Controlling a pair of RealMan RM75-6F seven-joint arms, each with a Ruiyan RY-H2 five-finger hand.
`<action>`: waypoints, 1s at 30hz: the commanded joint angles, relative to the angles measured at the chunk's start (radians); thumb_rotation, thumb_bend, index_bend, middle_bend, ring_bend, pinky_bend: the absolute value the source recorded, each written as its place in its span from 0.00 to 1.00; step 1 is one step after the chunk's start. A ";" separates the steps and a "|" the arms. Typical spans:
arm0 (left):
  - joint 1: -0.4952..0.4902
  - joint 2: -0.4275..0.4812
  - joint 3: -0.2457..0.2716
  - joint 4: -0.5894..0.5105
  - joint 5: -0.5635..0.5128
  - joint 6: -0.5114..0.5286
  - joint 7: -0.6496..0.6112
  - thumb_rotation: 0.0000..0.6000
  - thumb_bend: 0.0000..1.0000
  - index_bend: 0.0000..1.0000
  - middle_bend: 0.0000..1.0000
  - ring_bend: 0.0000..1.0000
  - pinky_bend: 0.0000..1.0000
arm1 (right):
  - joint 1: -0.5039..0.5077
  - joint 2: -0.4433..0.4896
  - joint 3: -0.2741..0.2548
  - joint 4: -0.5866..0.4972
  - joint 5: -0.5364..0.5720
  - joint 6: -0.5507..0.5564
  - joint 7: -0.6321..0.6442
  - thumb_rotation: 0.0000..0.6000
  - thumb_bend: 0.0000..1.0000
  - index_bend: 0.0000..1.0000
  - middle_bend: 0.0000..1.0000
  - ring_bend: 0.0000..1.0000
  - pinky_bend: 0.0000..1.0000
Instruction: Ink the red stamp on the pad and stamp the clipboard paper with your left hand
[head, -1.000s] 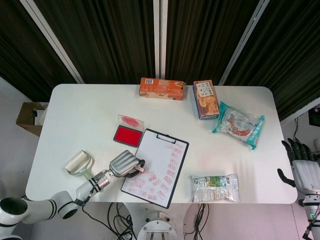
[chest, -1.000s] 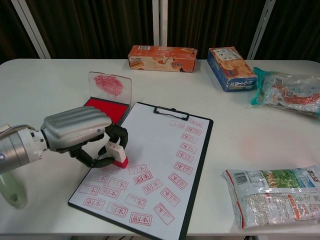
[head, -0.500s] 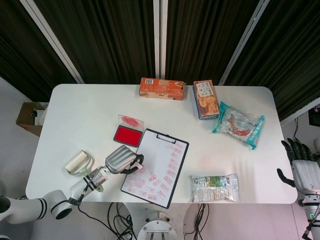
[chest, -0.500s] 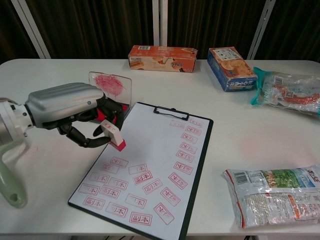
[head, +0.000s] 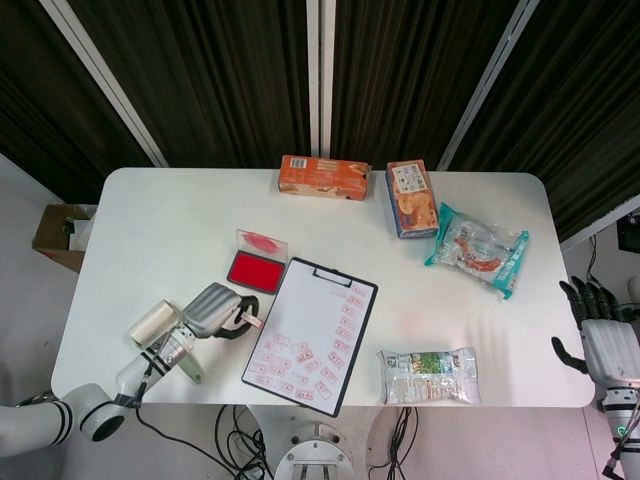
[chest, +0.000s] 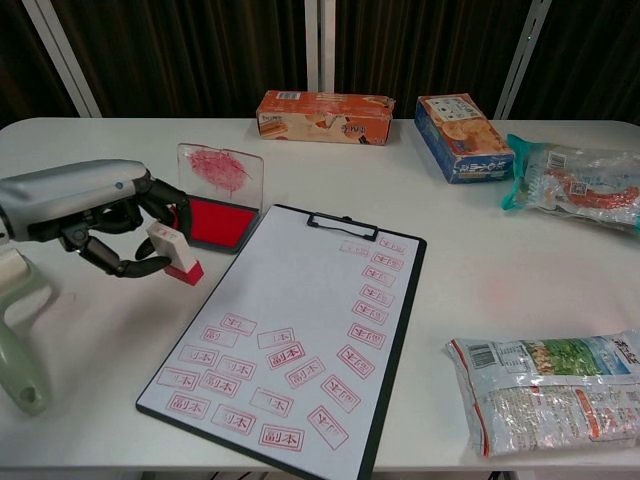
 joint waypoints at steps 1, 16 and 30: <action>0.031 -0.014 0.021 0.061 0.005 0.022 -0.029 1.00 0.44 0.67 0.69 1.00 1.00 | 0.003 -0.001 0.000 -0.001 -0.001 -0.003 -0.007 1.00 0.25 0.00 0.00 0.00 0.00; 0.097 -0.064 0.054 0.220 0.039 0.080 -0.114 1.00 0.44 0.67 0.69 1.00 1.00 | 0.006 0.005 0.000 -0.035 0.003 -0.002 -0.055 1.00 0.25 0.00 0.00 0.00 0.00; 0.112 -0.095 0.061 0.283 0.065 0.091 -0.124 1.00 0.44 0.64 0.67 1.00 1.00 | 0.005 0.003 -0.003 -0.051 0.013 -0.007 -0.078 1.00 0.26 0.00 0.00 0.00 0.00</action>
